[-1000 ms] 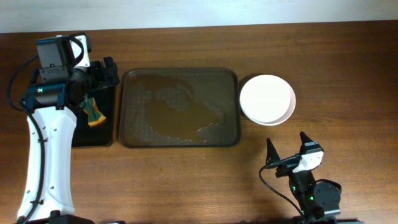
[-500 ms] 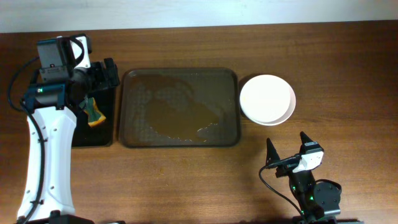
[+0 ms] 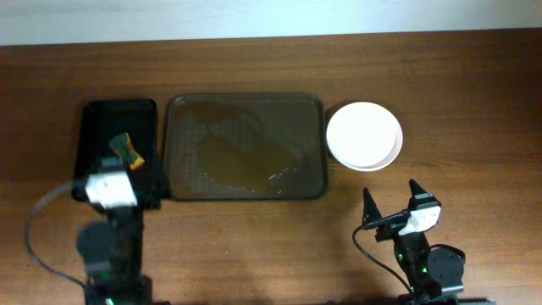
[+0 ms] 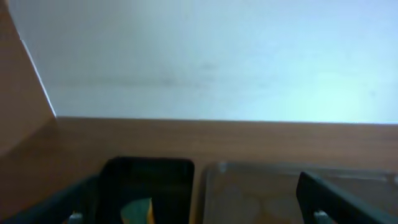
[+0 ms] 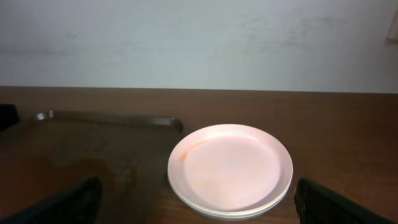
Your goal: Clean dirty plates on tray and stack at the side
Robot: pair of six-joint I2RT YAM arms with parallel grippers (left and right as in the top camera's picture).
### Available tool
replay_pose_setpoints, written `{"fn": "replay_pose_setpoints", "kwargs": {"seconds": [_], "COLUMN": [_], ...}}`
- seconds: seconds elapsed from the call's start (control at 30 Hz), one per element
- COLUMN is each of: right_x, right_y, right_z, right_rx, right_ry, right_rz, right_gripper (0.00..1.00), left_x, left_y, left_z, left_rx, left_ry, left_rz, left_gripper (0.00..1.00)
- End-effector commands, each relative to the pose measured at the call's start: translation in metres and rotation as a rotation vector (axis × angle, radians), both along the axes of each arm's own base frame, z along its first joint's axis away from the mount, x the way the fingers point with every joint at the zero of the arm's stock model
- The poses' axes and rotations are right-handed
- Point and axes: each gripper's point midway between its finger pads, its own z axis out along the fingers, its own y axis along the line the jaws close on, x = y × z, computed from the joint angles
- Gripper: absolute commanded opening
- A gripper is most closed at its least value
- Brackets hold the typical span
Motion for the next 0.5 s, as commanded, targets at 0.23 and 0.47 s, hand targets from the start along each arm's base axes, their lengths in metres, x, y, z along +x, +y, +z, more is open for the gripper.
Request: {"fn": "replay_pose_setpoints", "kwargs": {"seconds": [0.23, 0.47], "right_x": [0.000, 0.000], "right_y": [-0.003, -0.003], "right_z": [-0.003, -0.003], "right_rx": [0.000, 0.000], "right_ry": [0.003, 0.003], "right_rz": [-0.014, -0.014], "right_gripper": [0.98, 0.98], "left_x": [-0.045, -0.046], "left_y": [-0.010, -0.008], "left_z": [-0.077, -0.097], "left_rx": [0.208, 0.199], "left_ry": [-0.046, 0.035], "left_rz": [-0.025, -0.022], "left_gripper": [0.99, 0.99]}}
